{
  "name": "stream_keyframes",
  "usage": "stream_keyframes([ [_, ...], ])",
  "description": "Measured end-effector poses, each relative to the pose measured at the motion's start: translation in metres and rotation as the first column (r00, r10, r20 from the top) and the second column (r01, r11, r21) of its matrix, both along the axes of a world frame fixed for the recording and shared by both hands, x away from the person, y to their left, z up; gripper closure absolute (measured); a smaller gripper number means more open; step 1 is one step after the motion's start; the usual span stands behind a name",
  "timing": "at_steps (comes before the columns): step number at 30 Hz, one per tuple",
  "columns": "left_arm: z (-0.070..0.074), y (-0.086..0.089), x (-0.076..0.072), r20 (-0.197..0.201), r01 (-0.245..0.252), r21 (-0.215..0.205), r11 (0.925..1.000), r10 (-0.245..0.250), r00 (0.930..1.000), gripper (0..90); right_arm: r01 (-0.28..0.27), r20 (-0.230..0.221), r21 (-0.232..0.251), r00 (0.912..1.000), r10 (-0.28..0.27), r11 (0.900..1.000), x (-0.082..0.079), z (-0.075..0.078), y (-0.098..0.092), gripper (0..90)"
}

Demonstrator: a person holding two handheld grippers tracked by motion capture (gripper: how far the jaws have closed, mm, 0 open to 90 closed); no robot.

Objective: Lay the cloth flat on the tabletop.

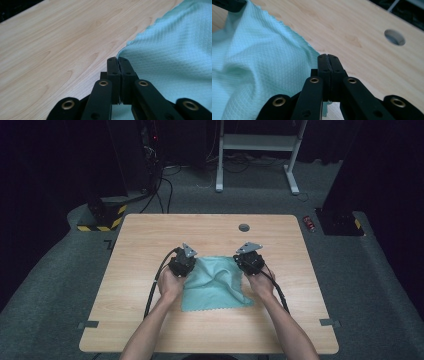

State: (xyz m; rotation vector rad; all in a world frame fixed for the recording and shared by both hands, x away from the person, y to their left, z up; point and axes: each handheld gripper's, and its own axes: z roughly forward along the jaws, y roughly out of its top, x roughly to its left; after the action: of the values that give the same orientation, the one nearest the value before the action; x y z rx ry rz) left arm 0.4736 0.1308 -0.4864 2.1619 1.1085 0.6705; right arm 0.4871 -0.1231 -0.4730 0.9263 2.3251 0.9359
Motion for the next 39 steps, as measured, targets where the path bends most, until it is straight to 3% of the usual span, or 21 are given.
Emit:
stream_keyframes([
  [3,-0.007,0.001,0.005,-0.023,-0.032,-0.010,0.9994,0.032,0.9992,75.2,0.038,-0.028,-0.023,0.9989,-0.039,0.999,0.009,-0.014,0.000,85.6],
  [5,-0.007,0.004,0.002,-0.020,-0.042,-0.015,0.9990,0.042,0.9989,68.7,0.059,-0.063,0.014,0.9964,-0.058,0.998,0.012,-0.017,-0.006,76.4],
  [8,-0.004,0.015,-0.008,-0.001,-0.052,-0.030,0.9982,0.052,0.9987,64.6,0.059,-0.058,0.069,0.9968,-0.055,0.996,0.006,-0.011,-0.014,73.6],
  [10,-0.004,0.022,-0.010,-0.031,-0.057,-0.030,0.9979,0.056,0.9979,63.4,0.055,-0.052,0.099,0.9974,-0.050,0.994,-0.001,-0.004,-0.021,73.6],
  [12,-0.009,0.028,-0.010,-0.059,-0.073,-0.046,0.9963,0.070,0.9958,63.4,0.070,-0.075,0.106,0.9953,-0.062,0.992,-0.004,-0.004,-0.026,74.2],
  [15,-0.017,0.034,-0.007,-0.107,-0.092,-0.099,0.9908,0.081,0.9909,63.7,0.096,-0.113,0.084,0.9898,-0.086,0.992,-0.002,-0.012,-0.030,74.4],
  [19,-0.024,0.030,-0.006,-0.138,-0.086,-0.093,0.9920,0.072,0.9878,63.7,0.129,-0.172,0.070,0.9783,-0.115,0.989,0.002,-0.029,-0.032,71.7],
  [23,-0.024,0.027,-0.002,-0.154,-0.090,-0.087,0.9922,0.075,0.9852,66.8,0.136,-0.195,0.054,0.9730,-0.123,0.989,0.006,-0.038,-0.029,71.2],
  [28,-0.023,0.022,0.003,-0.171,-0.057,-0.080,0.9952,0.043,0.9843,82.5,0.130,-0.187,0.009,0.9743,-0.126,0.991,0.008,-0.037,-0.025,87.1],
  [32,-0.020,0.021,0.009,-0.195,-0.047,-0.079,0.9958,0.031,0.9804,89.1,0.117,-0.184,-0.019,0.9759,-0.118,0.993,0.010,-0.036,-0.022,90.0],
  [34,-0.014,0.022,0.010,-0.165,-0.046,-0.081,0.9957,0.032,0.9857,89.4,0.115,-0.167,-0.017,0.9792,-0.116,0.993,0.010,-0.033,-0.022,90.0],
  [37,-0.004,0.025,0.013,-0.129,-0.049,-0.111,0.9926,0.034,0.9911,89.5,0.118,-0.127,0.027,0.9853,-0.114,0.993,0.008,-0.022,-0.024,90.0],
  [39,0.000,0.024,0.017,-0.105,-0.049,-0.099,0.9939,0.038,0.9937,89.5,0.129,-0.098,0.045,0.9874,-0.124,0.991,0.008,-0.015,-0.025,90.0],
])
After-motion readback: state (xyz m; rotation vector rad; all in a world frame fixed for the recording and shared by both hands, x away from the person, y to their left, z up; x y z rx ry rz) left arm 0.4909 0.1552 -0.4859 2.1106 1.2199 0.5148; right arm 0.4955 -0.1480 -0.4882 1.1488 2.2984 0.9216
